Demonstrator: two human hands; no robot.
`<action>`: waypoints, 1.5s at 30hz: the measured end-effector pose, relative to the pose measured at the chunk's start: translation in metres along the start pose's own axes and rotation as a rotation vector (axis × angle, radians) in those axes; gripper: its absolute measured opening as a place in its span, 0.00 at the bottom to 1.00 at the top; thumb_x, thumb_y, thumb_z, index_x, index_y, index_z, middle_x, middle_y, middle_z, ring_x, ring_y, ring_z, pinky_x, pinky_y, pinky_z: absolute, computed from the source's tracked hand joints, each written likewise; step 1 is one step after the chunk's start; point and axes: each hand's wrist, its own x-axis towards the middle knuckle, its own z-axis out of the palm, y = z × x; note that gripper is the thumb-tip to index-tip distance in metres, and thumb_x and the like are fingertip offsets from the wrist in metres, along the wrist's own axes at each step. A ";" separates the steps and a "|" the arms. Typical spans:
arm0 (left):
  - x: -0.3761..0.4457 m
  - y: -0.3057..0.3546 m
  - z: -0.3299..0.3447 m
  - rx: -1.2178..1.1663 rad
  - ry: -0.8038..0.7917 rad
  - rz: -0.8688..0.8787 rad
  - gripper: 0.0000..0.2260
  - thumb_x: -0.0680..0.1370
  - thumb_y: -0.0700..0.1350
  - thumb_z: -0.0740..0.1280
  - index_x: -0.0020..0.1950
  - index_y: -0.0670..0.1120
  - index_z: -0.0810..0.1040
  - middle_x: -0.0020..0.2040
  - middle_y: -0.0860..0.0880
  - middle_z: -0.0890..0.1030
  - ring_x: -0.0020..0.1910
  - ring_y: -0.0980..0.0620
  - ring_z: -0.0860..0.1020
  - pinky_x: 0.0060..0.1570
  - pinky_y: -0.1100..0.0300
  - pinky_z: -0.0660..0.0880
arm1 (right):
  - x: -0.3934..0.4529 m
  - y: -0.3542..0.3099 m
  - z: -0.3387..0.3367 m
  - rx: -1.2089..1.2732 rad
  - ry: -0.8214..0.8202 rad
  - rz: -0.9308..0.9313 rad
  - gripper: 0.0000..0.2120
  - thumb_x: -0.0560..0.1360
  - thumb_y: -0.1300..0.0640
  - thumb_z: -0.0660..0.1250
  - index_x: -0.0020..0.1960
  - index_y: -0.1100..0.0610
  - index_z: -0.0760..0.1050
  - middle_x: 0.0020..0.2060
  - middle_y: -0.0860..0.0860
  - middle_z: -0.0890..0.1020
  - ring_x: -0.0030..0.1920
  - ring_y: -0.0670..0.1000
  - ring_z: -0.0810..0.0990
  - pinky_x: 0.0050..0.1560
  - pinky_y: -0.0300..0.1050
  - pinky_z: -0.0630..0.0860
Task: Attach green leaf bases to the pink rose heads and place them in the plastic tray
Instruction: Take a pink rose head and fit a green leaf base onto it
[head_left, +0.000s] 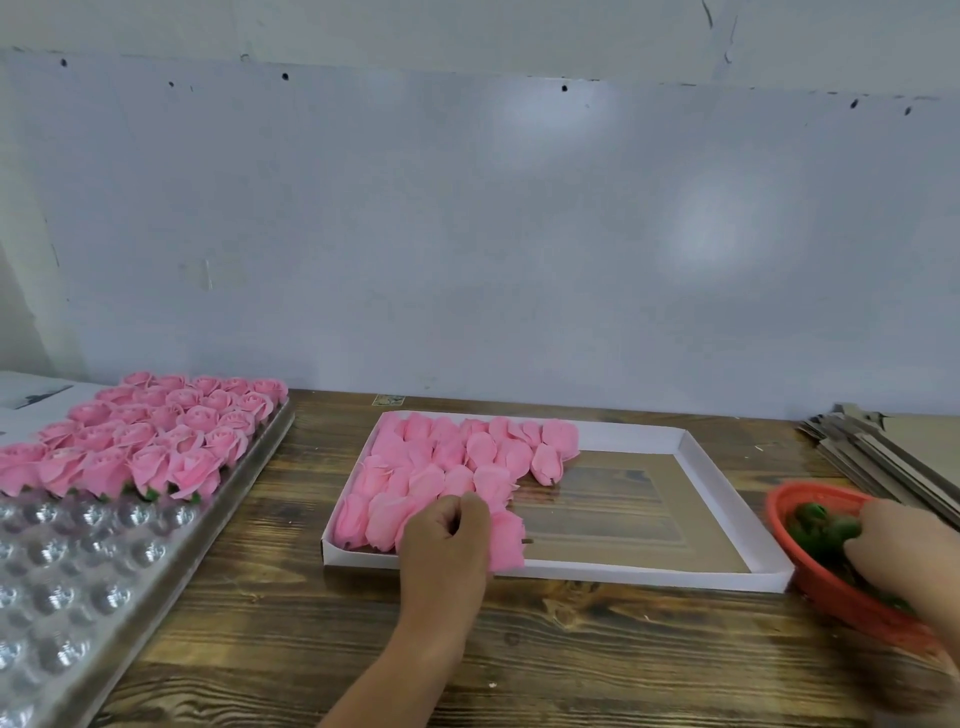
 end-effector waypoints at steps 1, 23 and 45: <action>0.000 0.000 0.000 -0.007 -0.001 -0.001 0.22 0.80 0.50 0.61 0.25 0.52 0.71 0.25 0.53 0.66 0.28 0.53 0.67 0.31 0.58 0.65 | 0.003 0.003 0.002 0.027 0.029 0.007 0.04 0.69 0.58 0.67 0.37 0.55 0.73 0.32 0.52 0.79 0.32 0.53 0.79 0.35 0.48 0.81; -0.003 0.005 0.000 -0.032 -0.010 -0.023 0.23 0.81 0.48 0.61 0.24 0.52 0.71 0.25 0.52 0.66 0.30 0.50 0.67 0.34 0.54 0.64 | 0.027 0.024 0.032 0.303 0.113 0.155 0.05 0.69 0.63 0.64 0.41 0.54 0.75 0.35 0.59 0.79 0.34 0.64 0.80 0.37 0.60 0.82; 0.002 0.004 -0.003 -0.041 0.020 -0.111 0.21 0.83 0.48 0.61 0.30 0.47 0.72 0.25 0.52 0.69 0.27 0.54 0.70 0.28 0.62 0.67 | -0.148 -0.150 -0.045 0.946 0.008 -0.334 0.21 0.78 0.58 0.66 0.25 0.55 0.75 0.18 0.46 0.75 0.19 0.44 0.68 0.28 0.41 0.61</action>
